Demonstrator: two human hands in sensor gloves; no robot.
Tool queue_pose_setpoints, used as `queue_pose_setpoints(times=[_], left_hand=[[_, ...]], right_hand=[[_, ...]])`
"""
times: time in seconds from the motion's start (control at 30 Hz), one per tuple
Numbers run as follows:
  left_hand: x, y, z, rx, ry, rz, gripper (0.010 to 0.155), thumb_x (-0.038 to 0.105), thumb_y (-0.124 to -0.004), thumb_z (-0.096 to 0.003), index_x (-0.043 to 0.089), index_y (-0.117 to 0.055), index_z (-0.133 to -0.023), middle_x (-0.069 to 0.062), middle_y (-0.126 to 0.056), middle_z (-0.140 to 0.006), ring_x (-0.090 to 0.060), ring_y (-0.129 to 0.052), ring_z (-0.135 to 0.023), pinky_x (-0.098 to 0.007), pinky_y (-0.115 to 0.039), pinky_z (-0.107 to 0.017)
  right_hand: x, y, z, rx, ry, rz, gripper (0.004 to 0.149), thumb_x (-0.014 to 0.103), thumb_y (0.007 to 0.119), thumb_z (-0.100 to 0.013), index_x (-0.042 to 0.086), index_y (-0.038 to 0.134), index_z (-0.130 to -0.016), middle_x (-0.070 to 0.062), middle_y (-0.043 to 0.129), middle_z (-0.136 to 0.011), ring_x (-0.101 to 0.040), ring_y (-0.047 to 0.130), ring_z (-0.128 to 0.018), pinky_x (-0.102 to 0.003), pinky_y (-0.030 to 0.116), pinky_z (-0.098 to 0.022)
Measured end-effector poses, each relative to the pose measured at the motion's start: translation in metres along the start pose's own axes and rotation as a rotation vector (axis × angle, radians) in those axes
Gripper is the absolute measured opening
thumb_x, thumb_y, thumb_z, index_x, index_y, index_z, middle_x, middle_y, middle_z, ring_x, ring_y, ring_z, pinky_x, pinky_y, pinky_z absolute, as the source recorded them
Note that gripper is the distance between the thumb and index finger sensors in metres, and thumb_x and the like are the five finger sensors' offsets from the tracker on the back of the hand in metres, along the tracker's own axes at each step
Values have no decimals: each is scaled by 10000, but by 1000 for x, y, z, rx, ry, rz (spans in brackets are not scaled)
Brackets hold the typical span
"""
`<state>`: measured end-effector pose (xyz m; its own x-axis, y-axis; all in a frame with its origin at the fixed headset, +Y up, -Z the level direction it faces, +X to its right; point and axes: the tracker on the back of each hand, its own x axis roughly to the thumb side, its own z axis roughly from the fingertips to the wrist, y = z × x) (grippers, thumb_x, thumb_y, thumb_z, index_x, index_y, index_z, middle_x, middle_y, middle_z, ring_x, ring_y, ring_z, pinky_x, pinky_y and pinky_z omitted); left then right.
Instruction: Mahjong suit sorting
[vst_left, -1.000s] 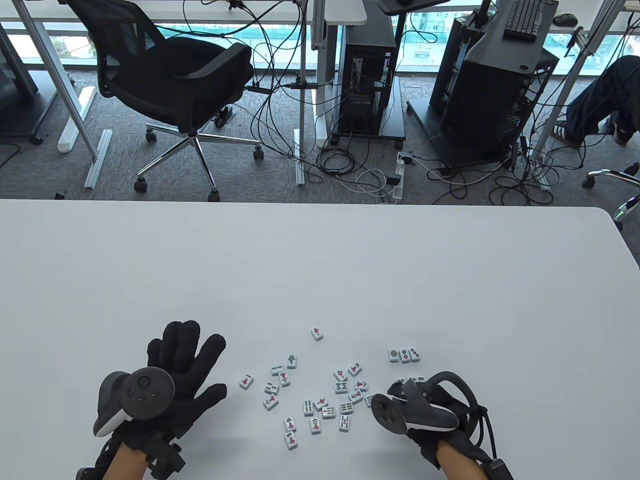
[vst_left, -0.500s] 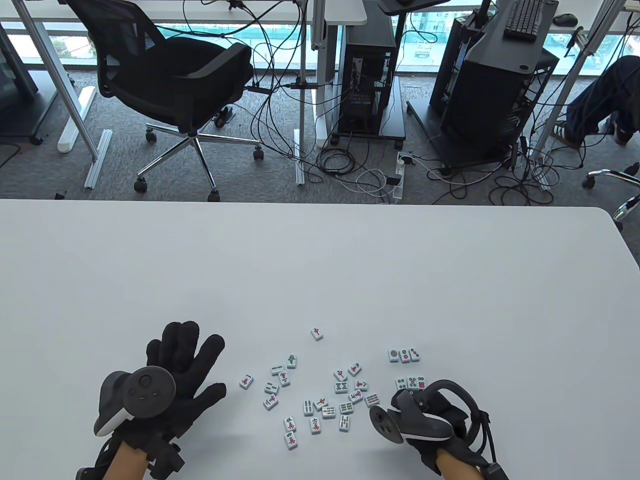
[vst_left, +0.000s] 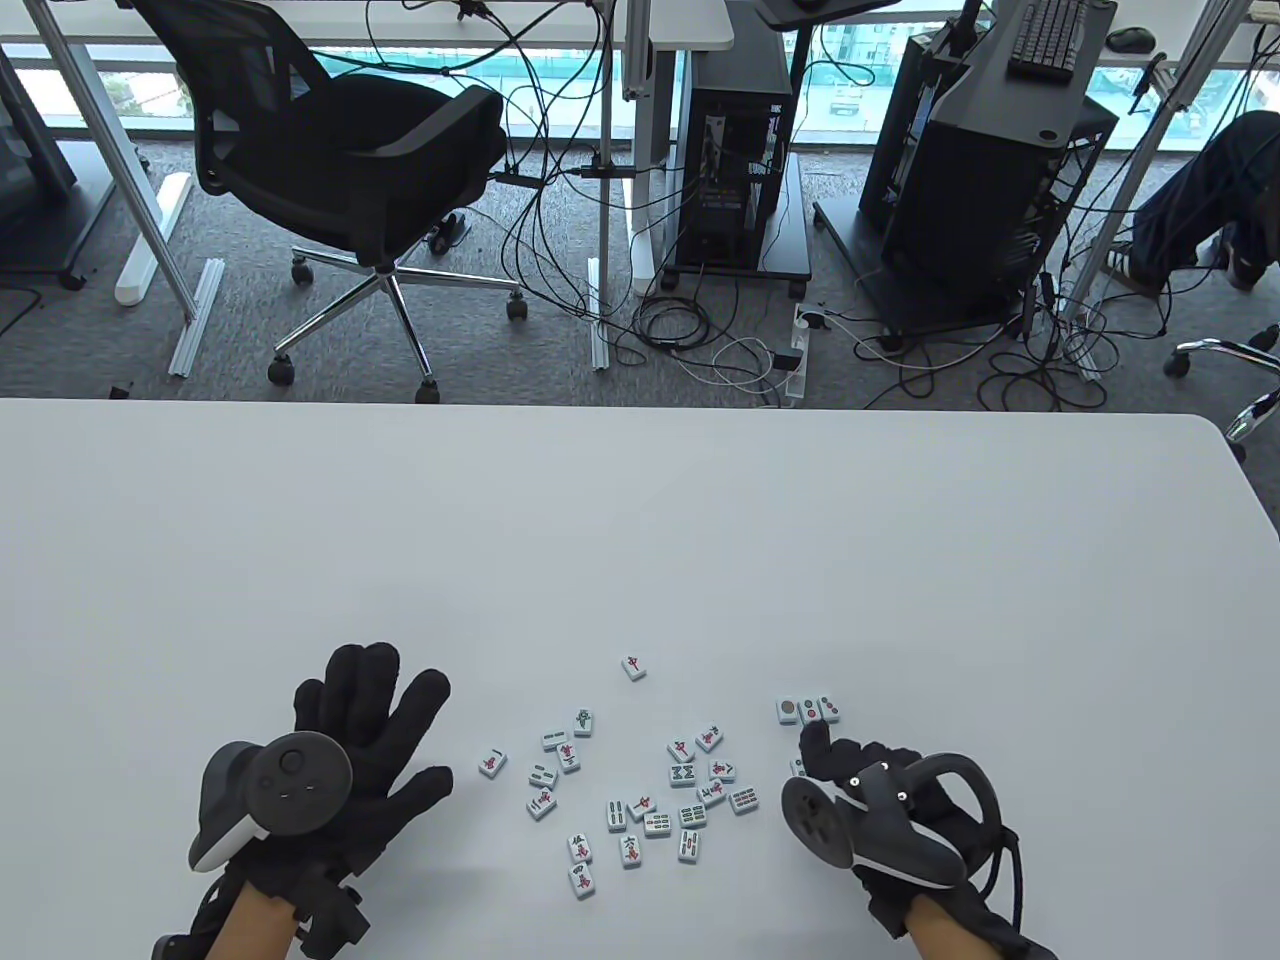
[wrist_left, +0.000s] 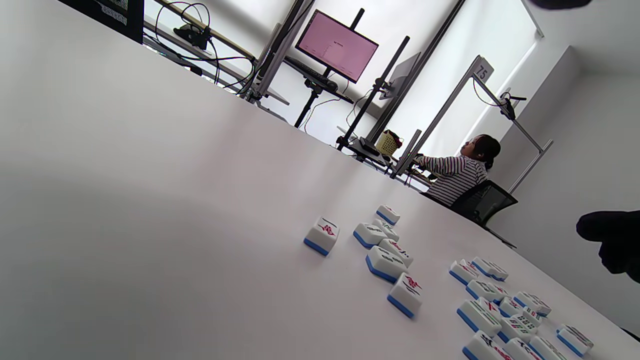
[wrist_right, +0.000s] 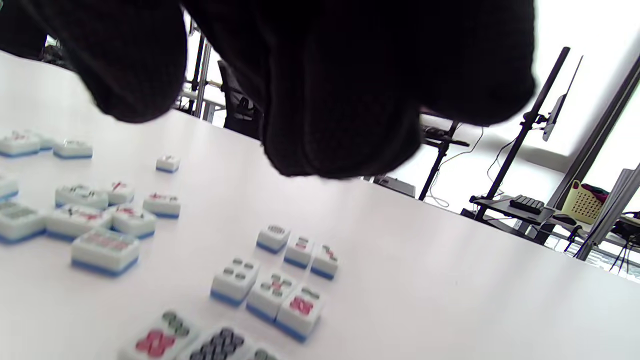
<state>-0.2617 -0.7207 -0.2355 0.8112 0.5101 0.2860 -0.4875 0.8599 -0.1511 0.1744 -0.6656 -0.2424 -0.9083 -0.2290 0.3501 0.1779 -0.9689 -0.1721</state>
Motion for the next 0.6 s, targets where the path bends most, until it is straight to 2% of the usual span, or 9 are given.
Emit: queue_pose_setpoints(times=[0.1,0.17,0.23,0.3,0.37,0.43,0.53,0.6], left_hand=[[0,0,0,8,-9,0,792,750,-566,-459,460,-220,-1111,184,126,-1105,-138,213,-1054,-505,107,-714],[0,-1,-1,11,-11,-4,794,751,-567,-456,459,-228,-1112,182,119,-1110,-140,206,-1058,-506,102,-718],[-2,-2,-1,6,-12,-6,791,749,-570,-455,460,-237,-1111,177,110,-1115,-144,196,-1064,-509,94,-722],[-3,-4,-2,5,-14,-7,791,748,-576,-452,459,-248,-1111,177,102,-1120,-146,186,-1070,-511,87,-727],[-4,-5,-2,7,-17,-16,792,748,-583,-449,459,-256,-1111,175,94,-1125,-149,177,-1076,-514,80,-730],[-4,-6,-3,10,-22,-24,795,749,-589,-445,461,-262,-1110,174,66,-1131,-151,168,-1081,-516,73,-734],[-4,-9,-3,12,-22,-47,801,750,-603,-438,463,-269,-1107,173,58,-1134,-151,157,-1087,-518,65,-739],[-5,-12,-4,8,-16,-71,809,752,-613,-432,463,-273,-1106,173,54,-1137,-153,151,-1091,-519,60,-743]], right_hand=[[-19,-41,9,-156,62,-14,687,519,771,-404,182,692,-998,-105,886,-847,-281,935,-585,-455,823,-466],[-27,-57,20,-257,101,-36,694,533,751,-418,200,664,-1021,-112,836,-917,-303,900,-668,-487,792,-529],[-33,-60,32,-349,124,-68,717,555,731,-430,217,622,-1053,-119,760,-1006,-334,842,-779,-548,729,-615],[-37,-51,43,-409,135,-117,745,579,709,-439,233,575,-1084,-145,677,-1080,-379,764,-879,-614,652,-671],[-39,-31,49,-370,148,-171,769,607,685,-445,277,501,-1114,-153,562,-1148,-431,629,-978,-677,540,-714],[-41,-10,51,-316,185,-203,787,638,654,-448,334,403,-1130,-170,375,-1202,-498,412,-1046,-732,391,-729],[-45,19,51,-294,218,-267,820,678,596,-450,368,252,-1127,-172,158,-1204,-526,194,-1047,-778,238,-693],[-47,33,49,-195,207,-324,834,684,582,-450,376,176,-1111,-160,49,-1180,-523,73,-1025,-788,156,-664]])
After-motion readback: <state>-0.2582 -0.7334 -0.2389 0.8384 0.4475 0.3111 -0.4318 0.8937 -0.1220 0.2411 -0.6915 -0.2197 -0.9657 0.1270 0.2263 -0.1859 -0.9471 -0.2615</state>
